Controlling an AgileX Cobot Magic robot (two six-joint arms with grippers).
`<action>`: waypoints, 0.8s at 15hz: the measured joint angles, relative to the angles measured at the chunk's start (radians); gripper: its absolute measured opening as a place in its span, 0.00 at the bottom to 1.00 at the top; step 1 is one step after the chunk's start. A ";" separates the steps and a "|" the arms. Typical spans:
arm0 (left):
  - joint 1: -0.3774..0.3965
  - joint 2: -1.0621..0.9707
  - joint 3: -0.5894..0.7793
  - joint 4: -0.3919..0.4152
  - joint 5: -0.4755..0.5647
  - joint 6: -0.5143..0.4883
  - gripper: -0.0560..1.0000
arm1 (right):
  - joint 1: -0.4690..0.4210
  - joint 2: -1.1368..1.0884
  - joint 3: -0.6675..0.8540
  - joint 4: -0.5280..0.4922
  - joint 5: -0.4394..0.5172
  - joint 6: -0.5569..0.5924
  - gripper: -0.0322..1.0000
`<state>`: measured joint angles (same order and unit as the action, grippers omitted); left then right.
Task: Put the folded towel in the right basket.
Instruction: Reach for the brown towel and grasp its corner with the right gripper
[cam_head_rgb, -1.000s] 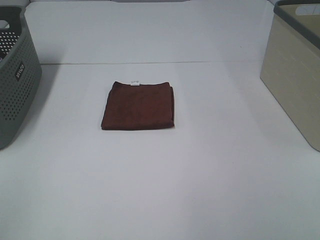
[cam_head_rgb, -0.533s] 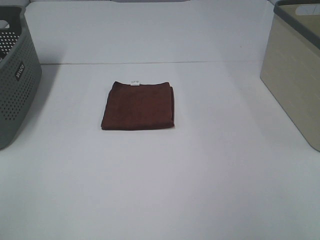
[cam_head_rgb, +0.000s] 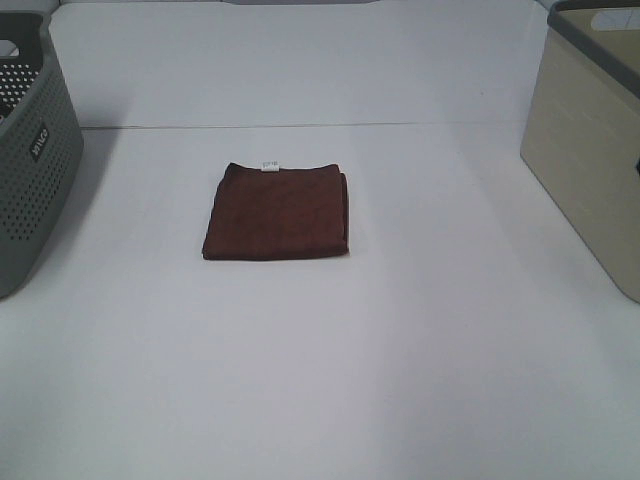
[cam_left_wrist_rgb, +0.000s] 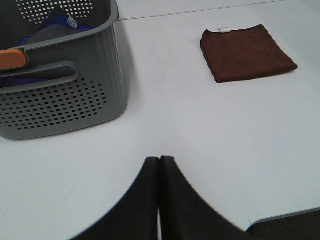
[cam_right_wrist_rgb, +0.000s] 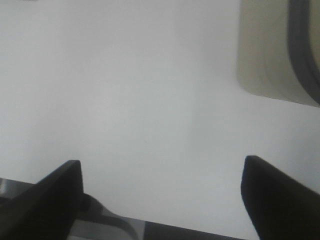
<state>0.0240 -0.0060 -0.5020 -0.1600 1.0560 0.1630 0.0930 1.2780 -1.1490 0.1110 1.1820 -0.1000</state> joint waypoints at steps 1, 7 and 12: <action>0.000 0.000 0.000 0.000 0.000 0.000 0.05 | 0.000 0.077 -0.057 0.048 0.022 0.000 0.82; 0.000 0.000 0.000 0.000 0.000 0.000 0.05 | 0.048 0.402 -0.237 0.153 0.029 -0.018 0.77; 0.000 0.000 0.000 0.000 0.000 0.000 0.05 | 0.153 0.670 -0.289 0.371 -0.102 -0.116 0.76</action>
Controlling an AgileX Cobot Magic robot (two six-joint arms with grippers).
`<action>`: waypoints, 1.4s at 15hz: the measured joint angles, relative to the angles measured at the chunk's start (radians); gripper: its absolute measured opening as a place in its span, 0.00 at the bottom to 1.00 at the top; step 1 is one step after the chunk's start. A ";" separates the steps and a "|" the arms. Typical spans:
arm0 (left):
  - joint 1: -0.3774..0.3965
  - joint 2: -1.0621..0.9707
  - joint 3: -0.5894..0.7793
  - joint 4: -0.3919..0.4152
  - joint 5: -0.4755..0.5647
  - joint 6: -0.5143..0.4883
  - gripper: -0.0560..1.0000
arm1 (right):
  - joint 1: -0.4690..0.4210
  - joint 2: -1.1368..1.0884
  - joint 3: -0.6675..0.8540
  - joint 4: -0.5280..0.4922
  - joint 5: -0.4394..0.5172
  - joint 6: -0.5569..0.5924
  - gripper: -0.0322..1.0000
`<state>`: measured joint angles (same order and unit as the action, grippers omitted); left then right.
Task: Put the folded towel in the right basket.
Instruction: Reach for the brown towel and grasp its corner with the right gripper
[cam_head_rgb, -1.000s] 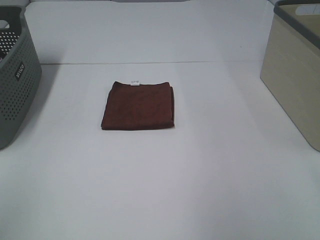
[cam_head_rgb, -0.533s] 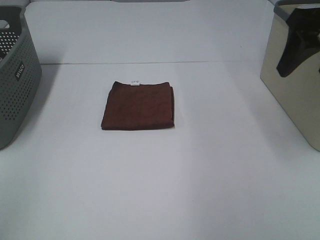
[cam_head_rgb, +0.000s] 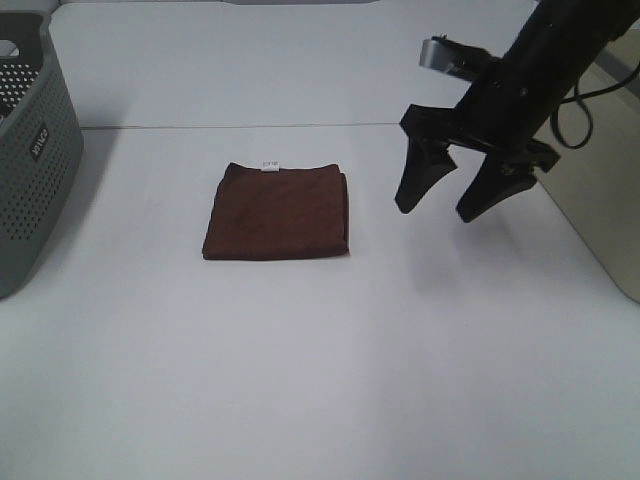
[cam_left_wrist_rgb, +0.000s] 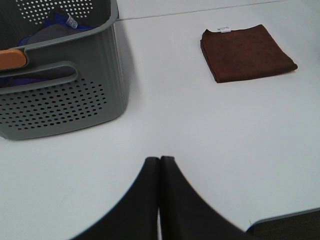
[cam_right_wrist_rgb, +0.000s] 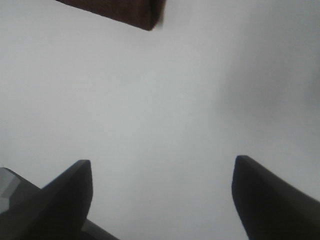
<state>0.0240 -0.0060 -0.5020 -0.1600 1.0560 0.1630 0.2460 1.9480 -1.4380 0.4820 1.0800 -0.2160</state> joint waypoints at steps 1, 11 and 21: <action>0.000 0.000 0.000 0.000 0.000 0.000 0.05 | 0.000 0.040 0.000 0.063 -0.035 -0.039 0.75; 0.000 0.000 0.000 0.000 0.000 0.000 0.05 | 0.000 0.334 -0.199 0.430 -0.181 -0.272 0.80; 0.000 0.000 0.000 0.000 0.000 0.000 0.05 | -0.048 0.484 -0.337 0.390 -0.156 -0.224 0.81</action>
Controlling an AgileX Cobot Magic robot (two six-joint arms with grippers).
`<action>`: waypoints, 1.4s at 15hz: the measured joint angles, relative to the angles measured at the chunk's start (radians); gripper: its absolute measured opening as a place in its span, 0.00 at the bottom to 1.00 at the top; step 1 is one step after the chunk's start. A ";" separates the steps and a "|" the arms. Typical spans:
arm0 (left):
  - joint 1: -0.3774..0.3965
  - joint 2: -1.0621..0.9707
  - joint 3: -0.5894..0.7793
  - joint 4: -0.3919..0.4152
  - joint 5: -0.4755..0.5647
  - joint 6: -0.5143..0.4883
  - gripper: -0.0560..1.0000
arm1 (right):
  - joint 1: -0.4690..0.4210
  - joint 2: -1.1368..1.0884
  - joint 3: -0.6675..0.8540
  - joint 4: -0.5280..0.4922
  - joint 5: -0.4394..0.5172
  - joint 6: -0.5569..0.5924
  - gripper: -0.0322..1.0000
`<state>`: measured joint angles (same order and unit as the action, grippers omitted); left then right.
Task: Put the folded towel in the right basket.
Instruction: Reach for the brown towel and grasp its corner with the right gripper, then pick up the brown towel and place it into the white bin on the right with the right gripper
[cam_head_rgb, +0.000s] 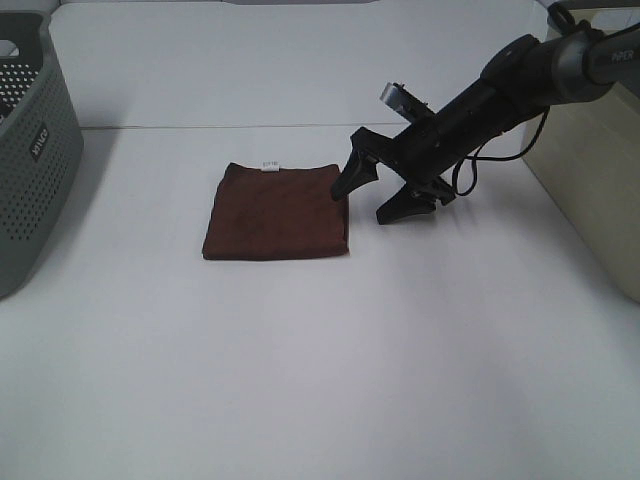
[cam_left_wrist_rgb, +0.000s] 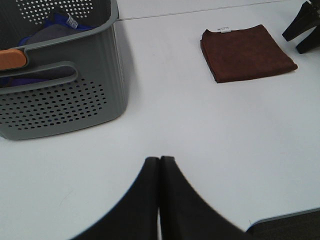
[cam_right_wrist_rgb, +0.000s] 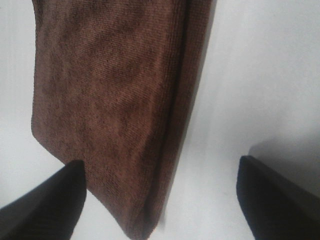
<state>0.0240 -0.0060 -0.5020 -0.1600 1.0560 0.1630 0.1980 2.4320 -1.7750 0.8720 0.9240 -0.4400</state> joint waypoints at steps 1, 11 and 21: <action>0.000 0.000 0.000 0.000 0.000 0.000 0.05 | 0.000 0.007 -0.003 0.016 0.000 0.000 0.81; 0.000 0.000 0.000 0.001 0.000 0.000 0.05 | 0.152 0.109 -0.059 0.168 -0.022 0.000 0.28; 0.000 0.000 0.000 0.001 0.000 0.000 0.05 | 0.151 0.008 -0.047 0.168 -0.021 0.004 0.05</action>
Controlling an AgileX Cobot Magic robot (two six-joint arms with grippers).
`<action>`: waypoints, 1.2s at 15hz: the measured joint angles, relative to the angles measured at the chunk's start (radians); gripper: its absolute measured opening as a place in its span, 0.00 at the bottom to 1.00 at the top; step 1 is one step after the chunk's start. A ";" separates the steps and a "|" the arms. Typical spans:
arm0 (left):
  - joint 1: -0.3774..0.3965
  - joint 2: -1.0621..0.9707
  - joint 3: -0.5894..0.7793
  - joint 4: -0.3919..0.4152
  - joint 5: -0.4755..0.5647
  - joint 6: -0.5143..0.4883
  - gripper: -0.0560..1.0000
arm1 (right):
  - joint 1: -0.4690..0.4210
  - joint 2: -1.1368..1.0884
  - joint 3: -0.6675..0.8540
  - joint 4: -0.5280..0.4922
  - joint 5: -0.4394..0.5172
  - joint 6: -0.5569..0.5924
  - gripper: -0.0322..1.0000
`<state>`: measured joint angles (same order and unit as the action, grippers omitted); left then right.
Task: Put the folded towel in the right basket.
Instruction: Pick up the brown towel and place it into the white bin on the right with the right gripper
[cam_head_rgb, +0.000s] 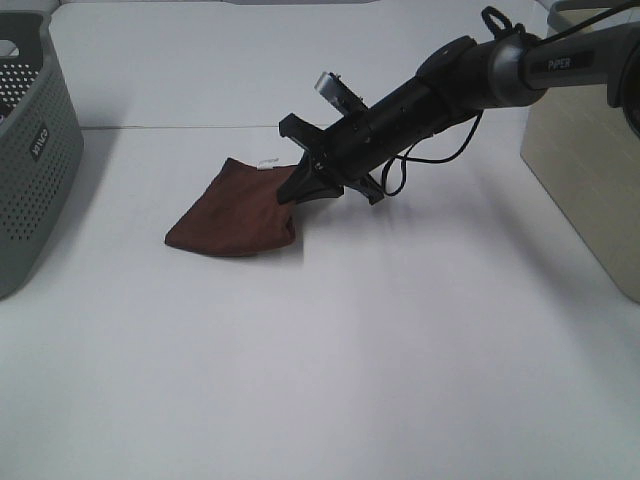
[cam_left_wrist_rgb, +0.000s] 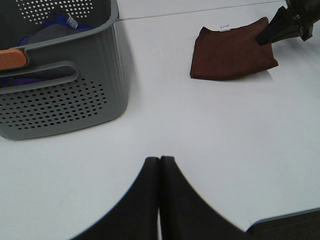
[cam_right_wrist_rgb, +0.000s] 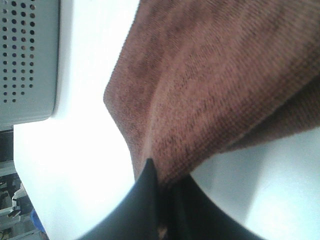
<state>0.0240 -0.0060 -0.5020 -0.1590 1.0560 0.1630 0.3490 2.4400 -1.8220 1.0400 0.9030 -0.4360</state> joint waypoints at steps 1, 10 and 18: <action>0.000 0.000 0.000 0.000 0.000 0.000 0.05 | 0.000 -0.003 0.000 0.000 0.003 0.000 0.05; 0.000 0.000 0.000 0.000 0.000 0.000 0.05 | -0.132 -0.253 0.000 0.016 0.032 0.021 0.05; 0.000 0.000 0.000 0.000 0.000 0.000 0.05 | -0.500 -0.373 -0.122 0.199 0.095 0.055 0.05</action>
<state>0.0240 -0.0060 -0.5020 -0.1590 1.0560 0.1630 -0.1510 2.0670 -1.9440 1.2390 0.9980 -0.3810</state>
